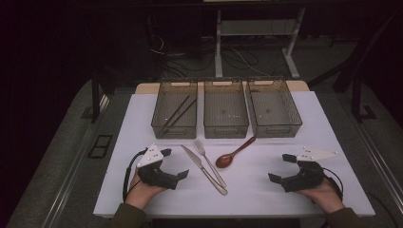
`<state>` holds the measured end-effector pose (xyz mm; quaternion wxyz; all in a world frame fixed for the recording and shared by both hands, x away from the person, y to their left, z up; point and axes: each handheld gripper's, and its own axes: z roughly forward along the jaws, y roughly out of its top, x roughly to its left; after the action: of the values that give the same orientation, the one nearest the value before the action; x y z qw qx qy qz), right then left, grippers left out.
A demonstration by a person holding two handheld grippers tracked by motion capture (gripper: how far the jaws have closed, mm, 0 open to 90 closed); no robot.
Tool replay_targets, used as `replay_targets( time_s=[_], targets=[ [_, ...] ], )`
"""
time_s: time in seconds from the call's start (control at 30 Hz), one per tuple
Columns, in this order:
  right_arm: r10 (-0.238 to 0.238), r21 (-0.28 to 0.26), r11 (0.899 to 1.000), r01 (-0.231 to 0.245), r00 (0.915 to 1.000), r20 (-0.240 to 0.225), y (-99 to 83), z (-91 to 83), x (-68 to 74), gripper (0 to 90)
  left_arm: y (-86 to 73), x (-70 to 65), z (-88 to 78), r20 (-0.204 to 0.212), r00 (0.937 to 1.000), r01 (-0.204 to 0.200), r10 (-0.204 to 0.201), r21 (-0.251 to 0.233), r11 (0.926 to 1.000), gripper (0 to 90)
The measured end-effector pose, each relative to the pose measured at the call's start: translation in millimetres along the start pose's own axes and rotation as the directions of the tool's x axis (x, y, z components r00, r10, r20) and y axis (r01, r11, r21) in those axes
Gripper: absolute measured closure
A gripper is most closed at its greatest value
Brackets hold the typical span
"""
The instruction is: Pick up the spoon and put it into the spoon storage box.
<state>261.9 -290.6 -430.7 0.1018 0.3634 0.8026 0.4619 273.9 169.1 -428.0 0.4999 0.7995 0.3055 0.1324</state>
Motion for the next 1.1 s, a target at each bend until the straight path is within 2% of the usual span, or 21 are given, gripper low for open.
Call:
replay_targets(
  time_s=[0.1,0.23,0.47,0.63,0.83,1.0,1.1],
  targets=[
    [0.002,0.002,1.0,-0.002,0.9999,-0.013,5.5,4.1,0.5,6.1,-1.6,0.3,1.6,0.003,1.0,0.002,-0.002,0.033,0.9994,0.0],
    [0.001,0.007,1.0,-0.001,0.9992,-0.041,9.9,9.3,0.8,14.1,-2.0,-1.4,3.2,0.02,0.9997,0.015,-0.016,0.032,0.9994,0.0],
    [0.01,0.013,1.0,-0.009,0.9971,-0.076,21.9,22.1,-0.8,30.4,-0.4,-4.9,5.6,0.01,0.9999,-0.014,0.013,0.039,0.9992,0.0],
    [0.026,0.013,1.0,-0.025,0.9937,-0.109,31.2,31.6,-2.3,42.1,-1.2,-4.6,5.8,0.003,0.9999,-0.014,0.013,0.041,0.9991,0.0],
    [0.01,0.026,1.0,-0.008,0.9951,-0.099,42.7,43.1,-3.6,54.1,-1.8,-3.9,5.7,-0.006,1.0,0.0,0.0,0.044,0.999,0.0],
    [-0.001,0.028,1.0,0.004,0.9962,-0.087,52.9,51.9,-7.5,64.4,-2.0,-5.1,7.7,-0.016,0.9996,-0.021,0.022,0.055,0.9983,0.0],
    [-0.015,0.035,0.999,0.018,0.9959,-0.089,59.0,58.8,-9.6,70.9,-2.3,-4.8,9.1,-0.013,0.9998,-0.013,0.014,0.054,0.9984,0.0]
  ],
)
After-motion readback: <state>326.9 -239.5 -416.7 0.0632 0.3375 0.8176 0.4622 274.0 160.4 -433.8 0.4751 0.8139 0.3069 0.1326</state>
